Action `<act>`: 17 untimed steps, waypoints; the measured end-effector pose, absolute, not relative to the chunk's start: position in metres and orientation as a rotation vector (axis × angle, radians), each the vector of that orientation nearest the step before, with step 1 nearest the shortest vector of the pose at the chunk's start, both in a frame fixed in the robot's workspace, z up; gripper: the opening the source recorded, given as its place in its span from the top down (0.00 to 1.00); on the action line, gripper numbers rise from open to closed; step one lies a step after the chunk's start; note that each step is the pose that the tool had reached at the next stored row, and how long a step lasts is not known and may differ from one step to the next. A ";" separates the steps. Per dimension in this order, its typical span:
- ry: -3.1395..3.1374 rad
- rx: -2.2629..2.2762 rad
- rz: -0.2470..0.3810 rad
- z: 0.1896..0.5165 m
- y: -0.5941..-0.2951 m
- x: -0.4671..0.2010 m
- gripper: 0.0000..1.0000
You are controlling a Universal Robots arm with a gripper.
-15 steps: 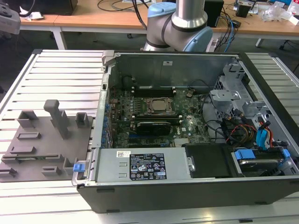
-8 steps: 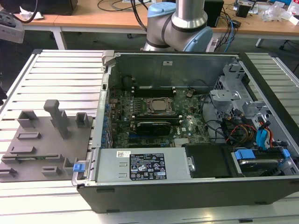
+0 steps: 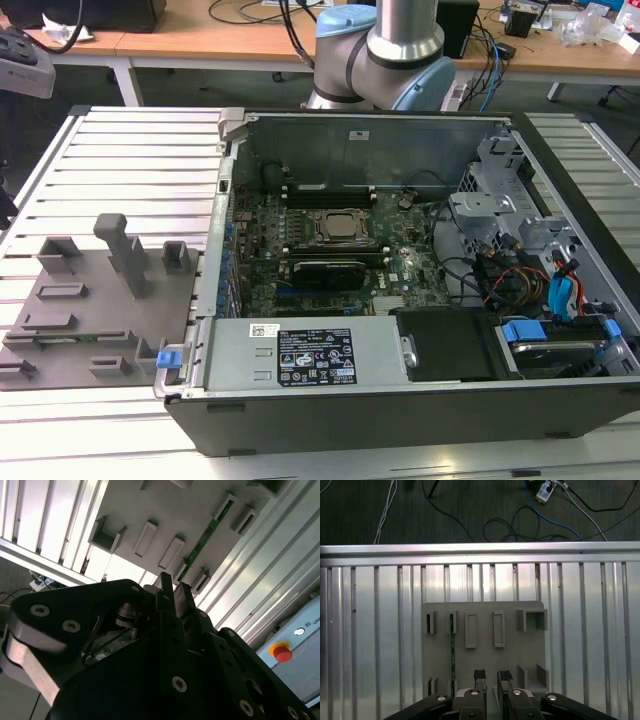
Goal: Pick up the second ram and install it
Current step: 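Pick up the second ram and move it above second insertion slot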
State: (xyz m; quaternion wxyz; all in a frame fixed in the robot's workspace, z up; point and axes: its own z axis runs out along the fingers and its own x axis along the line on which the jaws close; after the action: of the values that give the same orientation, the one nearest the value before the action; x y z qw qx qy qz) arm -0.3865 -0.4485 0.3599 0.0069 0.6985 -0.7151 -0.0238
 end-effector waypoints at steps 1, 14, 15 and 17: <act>-2.237 2.185 -0.074 0.359 -0.448 -0.387 0.76; -2.236 2.186 -0.074 0.350 -0.448 -0.387 0.76; -2.235 2.187 -0.074 0.350 -0.448 -0.387 0.76; -2.235 2.187 -0.074 0.349 -0.448 -0.387 0.76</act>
State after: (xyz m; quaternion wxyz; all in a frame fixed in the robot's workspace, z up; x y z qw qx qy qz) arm -0.3865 -0.4485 0.3486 0.0069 0.6991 -0.7146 -0.0238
